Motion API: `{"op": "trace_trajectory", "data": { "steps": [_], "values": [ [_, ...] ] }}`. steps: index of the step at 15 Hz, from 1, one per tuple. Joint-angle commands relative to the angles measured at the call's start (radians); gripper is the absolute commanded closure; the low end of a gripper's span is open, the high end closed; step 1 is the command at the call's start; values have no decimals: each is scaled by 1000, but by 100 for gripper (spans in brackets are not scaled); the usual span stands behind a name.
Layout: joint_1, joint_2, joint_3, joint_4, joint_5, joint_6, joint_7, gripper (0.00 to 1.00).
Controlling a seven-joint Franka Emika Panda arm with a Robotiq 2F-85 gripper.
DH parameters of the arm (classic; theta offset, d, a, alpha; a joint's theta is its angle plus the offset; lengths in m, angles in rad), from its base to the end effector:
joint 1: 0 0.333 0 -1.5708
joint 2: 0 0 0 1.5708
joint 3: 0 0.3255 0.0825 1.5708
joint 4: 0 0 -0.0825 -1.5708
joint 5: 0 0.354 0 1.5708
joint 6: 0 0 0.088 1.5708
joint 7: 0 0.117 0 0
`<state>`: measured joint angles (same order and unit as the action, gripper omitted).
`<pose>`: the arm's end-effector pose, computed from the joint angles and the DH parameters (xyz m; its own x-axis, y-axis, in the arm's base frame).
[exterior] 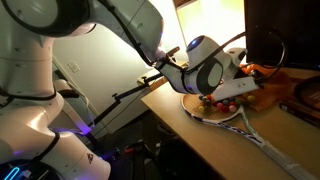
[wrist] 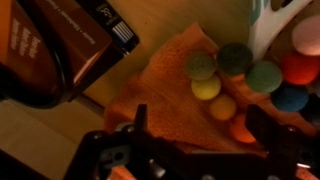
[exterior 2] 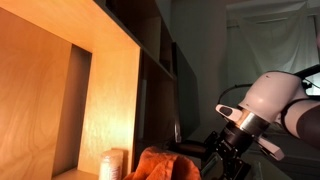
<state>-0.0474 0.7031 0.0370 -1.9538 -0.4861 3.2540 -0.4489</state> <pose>0.6405 0.0379 0.2018 0.4889 0.7838 0.3830 0.6752 -0.6180 0.4027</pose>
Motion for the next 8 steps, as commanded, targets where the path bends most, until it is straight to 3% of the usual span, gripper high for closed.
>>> {"op": "trace_trajectory", "data": {
  "steps": [1,5,7,8],
  "values": [
    [-35,22,40,53,-9,-65,-38,0],
    [-40,36,51,86,0,-130,-55,1],
    [-39,43,55,102,10,-163,-54,26],
    [-39,46,56,109,11,-182,-58,29]
  ]
}}
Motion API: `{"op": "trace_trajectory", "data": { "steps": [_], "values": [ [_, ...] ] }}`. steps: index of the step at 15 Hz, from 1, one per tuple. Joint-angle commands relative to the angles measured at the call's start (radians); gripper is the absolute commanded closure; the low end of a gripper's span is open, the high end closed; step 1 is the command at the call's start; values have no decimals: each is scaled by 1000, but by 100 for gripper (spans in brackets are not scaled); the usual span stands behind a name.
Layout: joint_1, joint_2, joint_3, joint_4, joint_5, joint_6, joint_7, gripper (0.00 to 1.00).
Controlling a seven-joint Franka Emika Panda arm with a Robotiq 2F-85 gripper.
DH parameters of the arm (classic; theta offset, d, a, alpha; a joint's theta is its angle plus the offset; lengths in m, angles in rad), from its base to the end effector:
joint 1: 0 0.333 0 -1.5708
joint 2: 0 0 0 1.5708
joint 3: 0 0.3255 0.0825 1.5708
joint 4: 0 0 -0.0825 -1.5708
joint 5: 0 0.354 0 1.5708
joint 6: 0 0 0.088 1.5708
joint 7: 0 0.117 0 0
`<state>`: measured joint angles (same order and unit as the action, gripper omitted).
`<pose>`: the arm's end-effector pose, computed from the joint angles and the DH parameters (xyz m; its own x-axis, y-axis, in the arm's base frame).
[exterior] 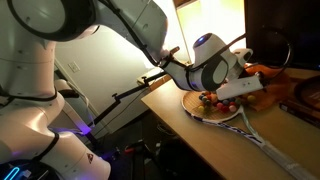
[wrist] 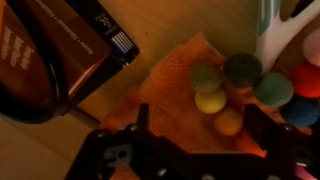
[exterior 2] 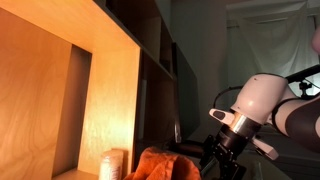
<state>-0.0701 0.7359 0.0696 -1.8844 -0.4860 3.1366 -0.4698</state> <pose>0.6539 0.0354 0.1925 0.5169 0.7932 0.3219 0.6978 -0.6083 0.3783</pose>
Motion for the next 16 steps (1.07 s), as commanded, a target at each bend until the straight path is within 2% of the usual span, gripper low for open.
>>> {"op": "trace_trajectory", "data": {
  "steps": [1,2,9,12,16],
  "values": [
    [-20,16,29,45,12,-74,-43,35],
    [-12,17,21,51,17,-87,-34,45],
    [25,-1,-15,42,5,-79,-17,96],
    [40,-7,-26,39,5,-80,-11,100],
    [59,-14,-46,37,3,-80,-2,95]
  ]
}}
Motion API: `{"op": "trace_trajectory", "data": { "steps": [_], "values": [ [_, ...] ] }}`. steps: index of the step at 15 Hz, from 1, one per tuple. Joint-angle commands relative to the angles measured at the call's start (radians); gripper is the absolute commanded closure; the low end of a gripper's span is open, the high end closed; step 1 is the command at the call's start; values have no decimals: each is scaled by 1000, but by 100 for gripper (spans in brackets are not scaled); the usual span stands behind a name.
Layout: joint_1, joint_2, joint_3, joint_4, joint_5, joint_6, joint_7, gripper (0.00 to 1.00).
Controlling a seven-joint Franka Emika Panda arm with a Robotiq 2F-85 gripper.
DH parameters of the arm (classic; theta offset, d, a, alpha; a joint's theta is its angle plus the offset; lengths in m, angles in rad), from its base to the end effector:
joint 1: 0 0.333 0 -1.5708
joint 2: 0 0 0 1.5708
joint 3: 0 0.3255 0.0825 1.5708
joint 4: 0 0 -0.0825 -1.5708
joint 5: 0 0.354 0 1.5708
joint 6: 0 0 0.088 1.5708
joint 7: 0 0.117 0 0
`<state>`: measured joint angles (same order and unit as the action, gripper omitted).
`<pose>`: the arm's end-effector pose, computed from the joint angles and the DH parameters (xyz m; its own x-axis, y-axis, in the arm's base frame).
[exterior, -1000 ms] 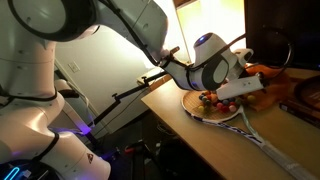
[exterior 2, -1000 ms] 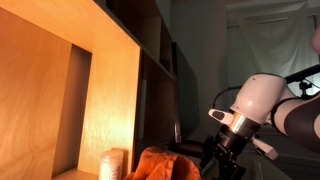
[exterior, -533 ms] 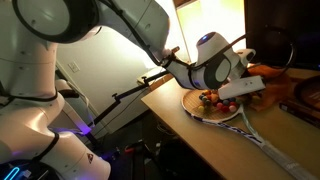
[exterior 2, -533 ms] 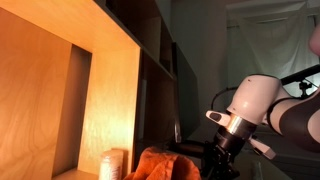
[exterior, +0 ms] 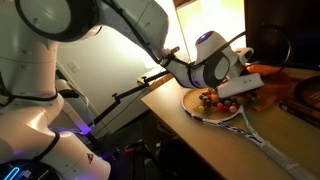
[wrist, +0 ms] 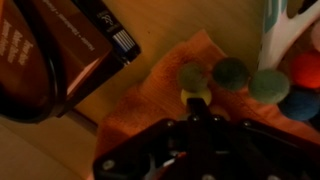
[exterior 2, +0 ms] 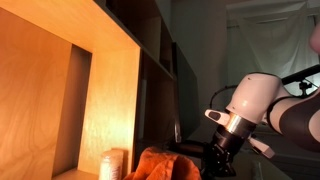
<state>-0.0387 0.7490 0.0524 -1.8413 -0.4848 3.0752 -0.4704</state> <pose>0.6624 0.0422 0.1914 0.5215 0.8059 0.2805 0.7100 -0.5921 0.3812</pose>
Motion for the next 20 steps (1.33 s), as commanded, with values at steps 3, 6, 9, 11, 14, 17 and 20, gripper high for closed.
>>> {"op": "trace_trajectory", "data": {
  "steps": [3,6,9,11,14,17,20],
  "values": [
    [39,-25,-37,1,-1,-46,-7,68],
    [49,-21,-47,5,3,-49,-2,56],
    [44,-12,-41,15,8,-66,-5,34],
    [26,1,-21,27,12,-83,-22,19],
    [8,15,-5,39,19,-96,-34,0],
    [-4,26,6,52,19,-103,-42,0],
    [-15,34,18,60,22,-105,-46,0]
  ]
}}
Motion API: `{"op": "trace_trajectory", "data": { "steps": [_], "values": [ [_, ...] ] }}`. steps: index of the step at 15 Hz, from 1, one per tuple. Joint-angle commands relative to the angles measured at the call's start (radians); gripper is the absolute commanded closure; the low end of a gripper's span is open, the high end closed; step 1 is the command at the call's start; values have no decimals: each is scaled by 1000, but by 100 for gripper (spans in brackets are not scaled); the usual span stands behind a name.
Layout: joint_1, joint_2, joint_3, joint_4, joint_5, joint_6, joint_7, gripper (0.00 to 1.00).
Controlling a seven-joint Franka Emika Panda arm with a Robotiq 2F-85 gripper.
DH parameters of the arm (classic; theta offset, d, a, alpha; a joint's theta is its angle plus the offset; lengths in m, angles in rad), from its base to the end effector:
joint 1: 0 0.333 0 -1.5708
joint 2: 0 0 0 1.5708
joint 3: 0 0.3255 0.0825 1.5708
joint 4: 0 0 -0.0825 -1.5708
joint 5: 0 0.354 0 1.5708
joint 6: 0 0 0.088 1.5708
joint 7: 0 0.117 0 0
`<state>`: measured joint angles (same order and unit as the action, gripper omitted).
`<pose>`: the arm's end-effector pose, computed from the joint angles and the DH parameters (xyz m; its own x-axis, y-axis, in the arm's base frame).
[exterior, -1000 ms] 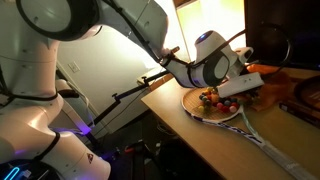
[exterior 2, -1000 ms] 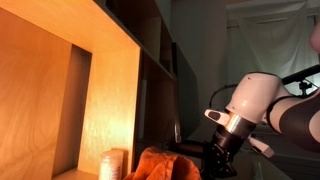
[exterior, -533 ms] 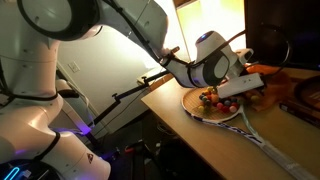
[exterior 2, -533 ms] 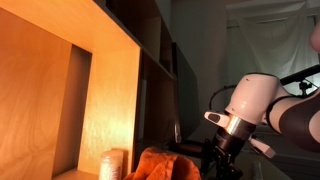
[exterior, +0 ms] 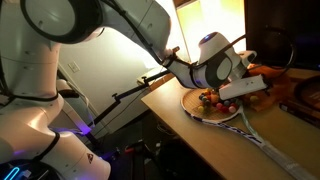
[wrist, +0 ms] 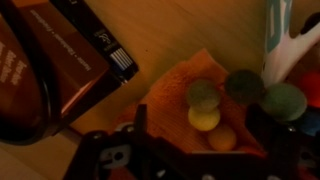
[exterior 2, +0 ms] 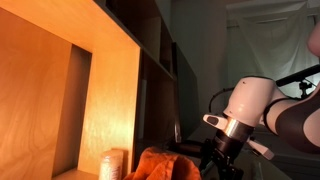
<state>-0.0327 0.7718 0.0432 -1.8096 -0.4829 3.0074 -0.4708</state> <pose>0.6658 0.0367 0.1795 0.5489 0.8044 0.2273 0.7189 -0.5930 0.3627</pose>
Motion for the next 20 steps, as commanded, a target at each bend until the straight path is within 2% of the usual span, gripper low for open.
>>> {"op": "trace_trajectory", "data": {
  "steps": [1,4,5,6,13,15,17,20],
  "values": [
    [-23,14,29,32,20,-37,-46,0],
    [-24,18,31,38,18,-41,-49,0],
    [-33,20,42,38,22,-39,-54,25],
    [-33,21,42,39,23,-39,-52,26],
    [-60,22,72,34,30,-26,-87,82],
    [-67,22,82,33,31,-23,-90,95],
    [-65,16,78,25,29,-17,-91,91],
    [-6,-32,15,-27,-1,32,-44,92]
  ]
}}
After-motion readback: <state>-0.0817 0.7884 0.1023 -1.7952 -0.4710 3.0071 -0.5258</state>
